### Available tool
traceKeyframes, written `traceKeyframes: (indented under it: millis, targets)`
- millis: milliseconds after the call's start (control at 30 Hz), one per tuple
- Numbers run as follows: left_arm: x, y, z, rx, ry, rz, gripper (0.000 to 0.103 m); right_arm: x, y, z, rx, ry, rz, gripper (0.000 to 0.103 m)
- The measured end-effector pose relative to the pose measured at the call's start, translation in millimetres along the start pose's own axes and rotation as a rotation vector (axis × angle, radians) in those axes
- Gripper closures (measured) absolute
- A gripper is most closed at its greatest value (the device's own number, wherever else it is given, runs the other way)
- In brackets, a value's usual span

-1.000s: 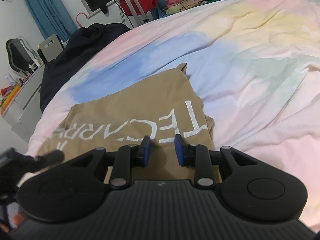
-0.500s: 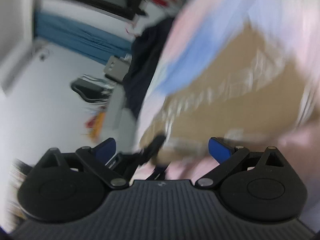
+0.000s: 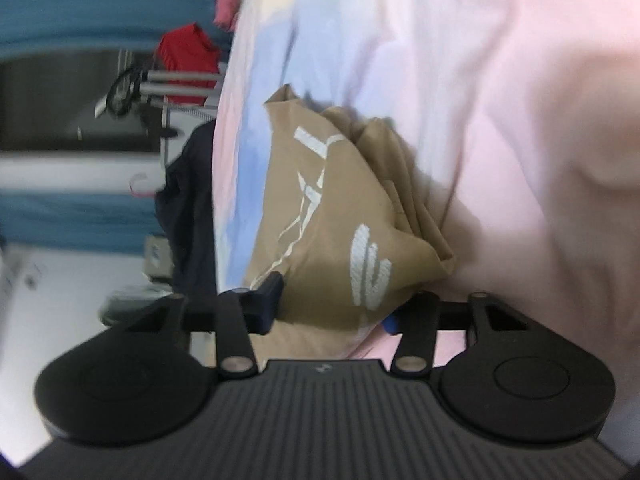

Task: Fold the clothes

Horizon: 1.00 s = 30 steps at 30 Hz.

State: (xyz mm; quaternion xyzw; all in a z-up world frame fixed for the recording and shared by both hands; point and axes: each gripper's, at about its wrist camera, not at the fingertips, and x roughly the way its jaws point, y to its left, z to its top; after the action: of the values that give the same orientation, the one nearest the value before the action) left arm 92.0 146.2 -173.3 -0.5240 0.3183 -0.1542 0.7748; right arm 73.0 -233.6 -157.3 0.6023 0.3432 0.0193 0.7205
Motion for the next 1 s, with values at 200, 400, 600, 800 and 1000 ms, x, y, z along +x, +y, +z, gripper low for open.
traceKeyframes:
  millis: [200,400,600,800,1000]
  targets:
    - [-24,-27,-8,0.051,0.004,0.001,0.074,-28,18,-5,-0.026,-0.025,0.027,0.071]
    - [-71,-84,-29,0.113,0.066,-0.032,0.074,-88,33,-21,-0.080,-0.062,0.070,0.074]
    - [-78,-132,-62,0.151,0.216,-0.011,0.074,-153,30,-9,-0.052,-0.075,0.071,0.074]
    - [38,-199,-84,0.213,0.308,-0.010,0.074,-179,31,49,-0.023,-0.180,0.033,0.074]
    - [179,-274,-102,0.302,0.377,-0.021,0.076,-177,58,169,-0.079,-0.372,-0.040,0.074]
